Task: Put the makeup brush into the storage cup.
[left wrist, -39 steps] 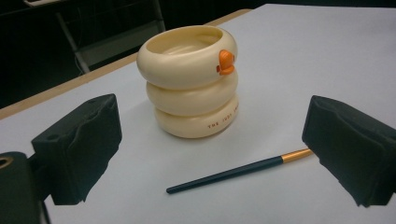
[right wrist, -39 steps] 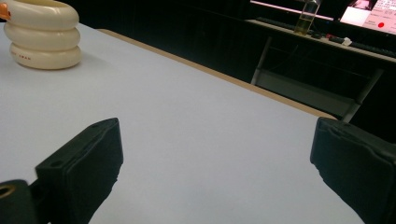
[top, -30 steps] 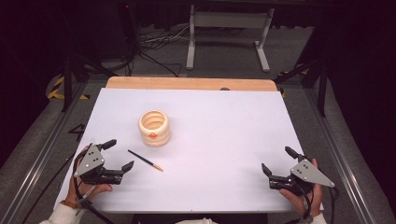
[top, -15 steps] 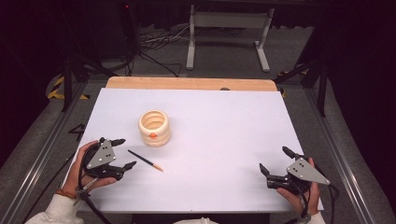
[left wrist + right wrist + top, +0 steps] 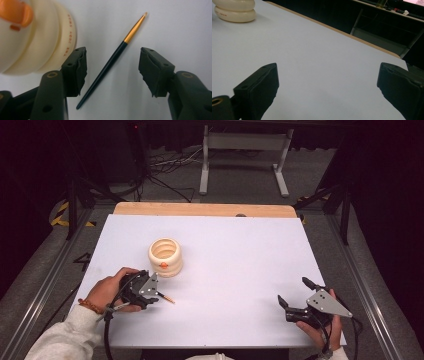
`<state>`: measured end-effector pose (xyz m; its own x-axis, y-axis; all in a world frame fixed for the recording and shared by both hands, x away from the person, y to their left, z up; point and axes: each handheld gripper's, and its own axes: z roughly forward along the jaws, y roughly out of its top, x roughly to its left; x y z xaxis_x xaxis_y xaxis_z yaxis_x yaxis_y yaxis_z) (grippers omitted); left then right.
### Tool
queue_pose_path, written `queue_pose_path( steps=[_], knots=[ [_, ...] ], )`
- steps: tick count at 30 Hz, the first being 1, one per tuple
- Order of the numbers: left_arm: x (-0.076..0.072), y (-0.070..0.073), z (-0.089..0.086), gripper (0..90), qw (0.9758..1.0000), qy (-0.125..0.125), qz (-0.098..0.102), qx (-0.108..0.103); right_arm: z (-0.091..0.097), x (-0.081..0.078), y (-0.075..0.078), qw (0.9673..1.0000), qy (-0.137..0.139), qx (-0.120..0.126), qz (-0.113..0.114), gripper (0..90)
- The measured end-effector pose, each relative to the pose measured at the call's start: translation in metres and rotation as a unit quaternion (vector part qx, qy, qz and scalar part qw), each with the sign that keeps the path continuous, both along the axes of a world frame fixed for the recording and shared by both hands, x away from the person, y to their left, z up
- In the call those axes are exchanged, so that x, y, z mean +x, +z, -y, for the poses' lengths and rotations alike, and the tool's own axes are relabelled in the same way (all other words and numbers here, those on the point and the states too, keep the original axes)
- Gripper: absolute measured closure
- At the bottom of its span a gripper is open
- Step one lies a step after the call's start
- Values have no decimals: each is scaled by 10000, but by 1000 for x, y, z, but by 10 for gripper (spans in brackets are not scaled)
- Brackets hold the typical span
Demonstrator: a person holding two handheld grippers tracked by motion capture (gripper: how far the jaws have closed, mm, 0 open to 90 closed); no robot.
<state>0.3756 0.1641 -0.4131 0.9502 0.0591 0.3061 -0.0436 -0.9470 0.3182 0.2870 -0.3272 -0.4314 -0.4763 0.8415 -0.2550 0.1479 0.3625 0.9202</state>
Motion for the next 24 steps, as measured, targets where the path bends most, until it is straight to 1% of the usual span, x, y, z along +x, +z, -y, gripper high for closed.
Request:
queue_pose_path(
  steps=[1,2,3,4,5,7,8,9,10,11,13,15,16,17,18,20,21,22,23,24],
  knots=[
    [0,0,0,424,10000,0,0,0,0,0,0,10000,0,0,0,43],
    [2,0,4,424,9999,-52,7,96,0,0,0,10000,5,-11,-2,43],
    [4,-1,8,433,9996,-120,-66,248,0,0,0,10000,15,-10,4,43],
    [6,-1,10,455,9993,-171,-114,314,0,0,0,10000,15,-7,16,43],
    [7,-2,14,468,9987,-198,-175,426,0,0,0,10000,15,-3,11,43],
    [9,-4,19,498,9972,-296,-310,621,0,0,0,10000,19,-6,5,44],
    [11,-4,22,506,9962,-326,-340,730,0,0,-1,10000,20,-8,1,44],
    [12,-4,25,509,9950,-386,-401,828,0,0,-1,10000,22,-2,0,44],
    [13,-5,27,516,9949,-400,-458,809,0,0,-1,10000,25,-6,-6,44],
    [15,-5,29,523,9944,-398,-440,869,0,0,-1,10000,28,-7,-3,44],
    [17,-6,30,536,9946,-381,-451,852,0,0,-1,10000,30,-7,4,44],
    [20,-8,31,548,9943,-387,-536,832,0,0,-1,10000,38,-16,-2,46],
    [21,-8,32,573,9937,-399,-578,878,0,0,-1,10000,44,-12,-8,46],
    [22,-10,32,573,9933,-386,-651,872,0,0,-1,10000,44,-12,-8,46],
    [23,-12,33,584,9929,-381,-682,893,0,0,-1,10000,44,-11,-5,46],
    [25,-12,33,603,9925,-424,-741,872,0,0,-1,10000,44,-11,-4,46],
    [25,-12,33,617,9921,-394,-804,876,0,0,-1,10000,40,-10,-10,47],
    [25,-12,33,654,9912,-437,-891,878,0,0,-1,10000,43,-19,-6,47],
    [24,-12,34,700,9907,-440,-918,904,0,0,-1,10000,41,-19,-2,48],
    [23,-13,34,727,9905,-437,-942,904,0,0,-1,10000,44,-17,1,48]
  ],
)
